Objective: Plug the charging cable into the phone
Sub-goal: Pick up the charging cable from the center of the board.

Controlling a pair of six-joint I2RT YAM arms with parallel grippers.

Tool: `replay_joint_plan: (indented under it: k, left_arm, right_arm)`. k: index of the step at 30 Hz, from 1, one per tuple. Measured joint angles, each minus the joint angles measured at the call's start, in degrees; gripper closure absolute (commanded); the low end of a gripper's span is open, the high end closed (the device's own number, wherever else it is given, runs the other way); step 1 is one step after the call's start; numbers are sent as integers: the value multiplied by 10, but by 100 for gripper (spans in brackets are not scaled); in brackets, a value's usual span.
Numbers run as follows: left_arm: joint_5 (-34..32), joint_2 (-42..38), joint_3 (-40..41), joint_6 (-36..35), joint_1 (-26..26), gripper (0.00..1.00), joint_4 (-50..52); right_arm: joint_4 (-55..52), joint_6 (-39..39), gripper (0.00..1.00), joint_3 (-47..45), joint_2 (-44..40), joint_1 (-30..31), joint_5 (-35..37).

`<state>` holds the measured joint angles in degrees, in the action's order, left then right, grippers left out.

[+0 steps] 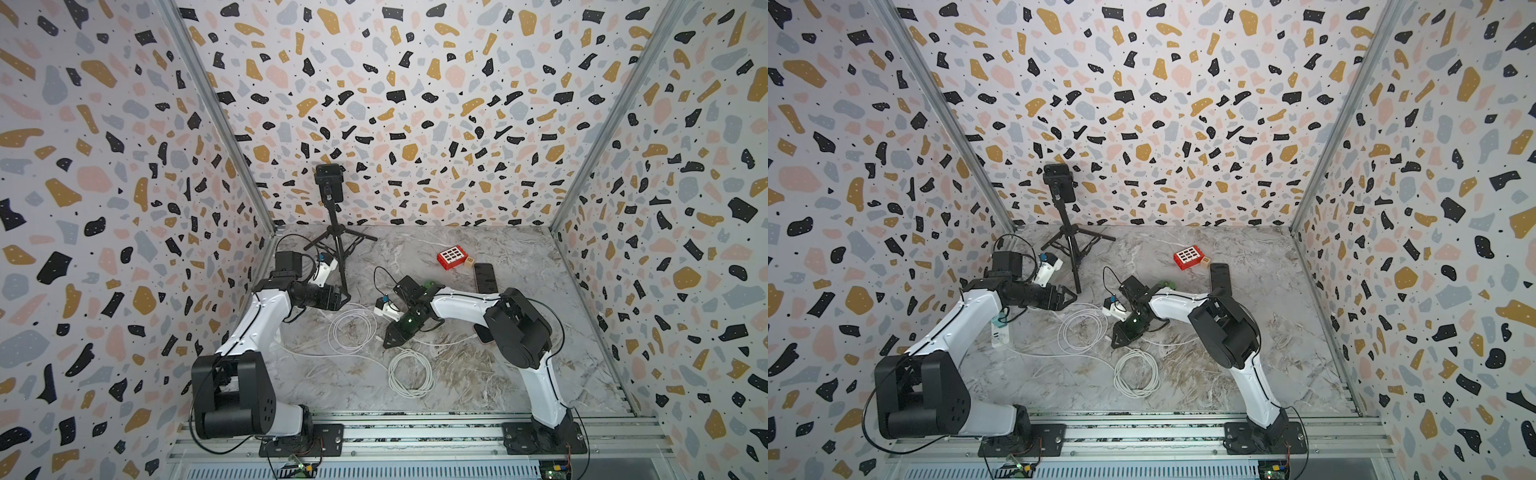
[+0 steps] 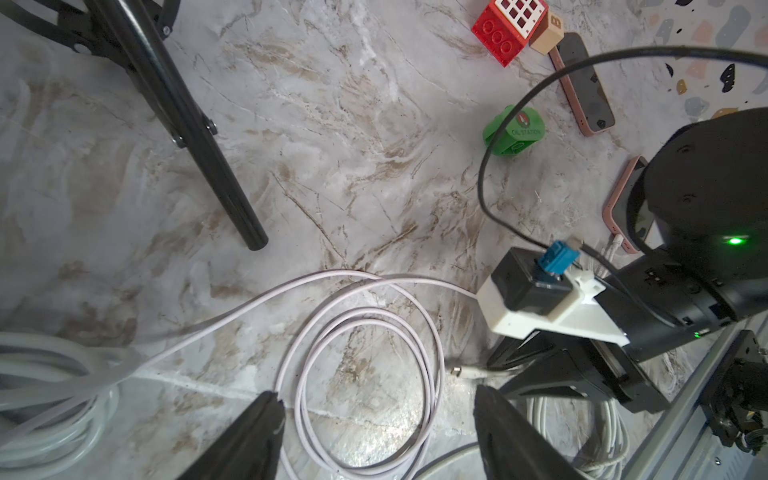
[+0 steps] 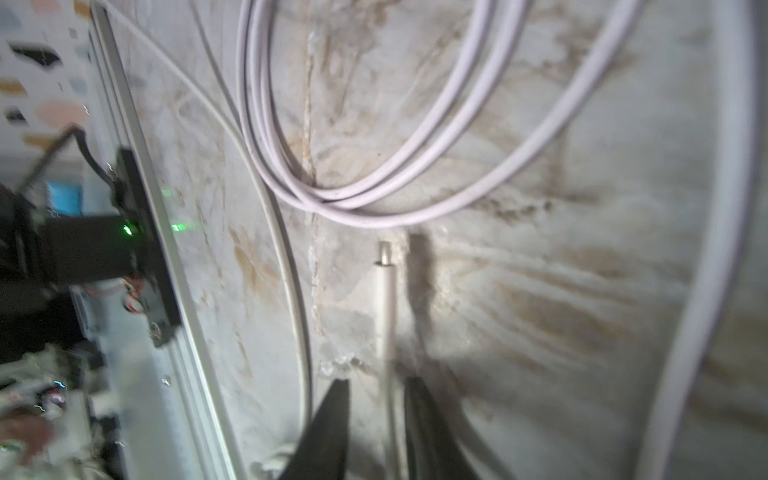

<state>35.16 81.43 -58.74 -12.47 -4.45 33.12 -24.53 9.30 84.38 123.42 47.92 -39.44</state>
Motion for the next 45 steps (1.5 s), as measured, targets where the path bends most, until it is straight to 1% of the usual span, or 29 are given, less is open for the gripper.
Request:
replay_joint_plan:
  k: [1, 4, 7, 10, 12, 14, 18, 21, 26, 28, 32, 35, 38, 42, 45]
  left_arm:
    - [5, 1, 0, 2, -1, 24, 0]
    - [19, 5, 0, 10, -3, 25, 0]
    - [37, 10, -4, 20, -3, 28, 7]
    - [66, 13, -24, 38, -3, 30, 13]
    - [90, 13, -38, 57, -3, 33, 4]
    - [117, 13, -47, 83, -3, 36, -18]
    - [167, 13, -50, 136, 8, 37, -72]
    - [192, 13, -44, 159, 46, 38, -120]
    - [247, 22, -40, 162, 143, 44, -155]
    - [272, 35, -37, 167, 179, 43, -181]
    - [295, 63, -33, 173, 224, 41, -212]
    - [305, 79, -33, 184, 249, 41, -233]
    - [314, 94, -33, 219, 266, 42, -277]
    - [320, 103, -35, 271, 268, 43, -325]
    - [321, 104, -36, 300, 261, 45, -349]
  right_arm:
    - [4, 1, 100, -1, 2, 0, -3]
    - [24, 11, 100, -14, -7, 0, -4]
    - [50, 25, 100, -46, -40, 0, 6]
    - [84, 50, 100, -87, -103, -2, 26]
    - [127, 80, 98, -120, -155, -5, 39]
    - [179, 119, 98, -156, -208, -11, 58]
    - [271, 197, 98, -216, -290, -43, 103]
    - [327, 247, 98, -252, -324, -67, 138]
    - [388, 299, 98, -307, -372, -82, 187]
    - [419, 319, 98, -339, -402, -82, 209]
    - [464, 350, 99, -383, -451, -80, 242]
    - [494, 371, 99, -389, -464, -80, 251]
    - [542, 398, 99, -395, -463, -80, 251]
    - [601, 431, 100, -416, -453, -80, 240]
    - [618, 445, 99, -428, -447, -80, 229]
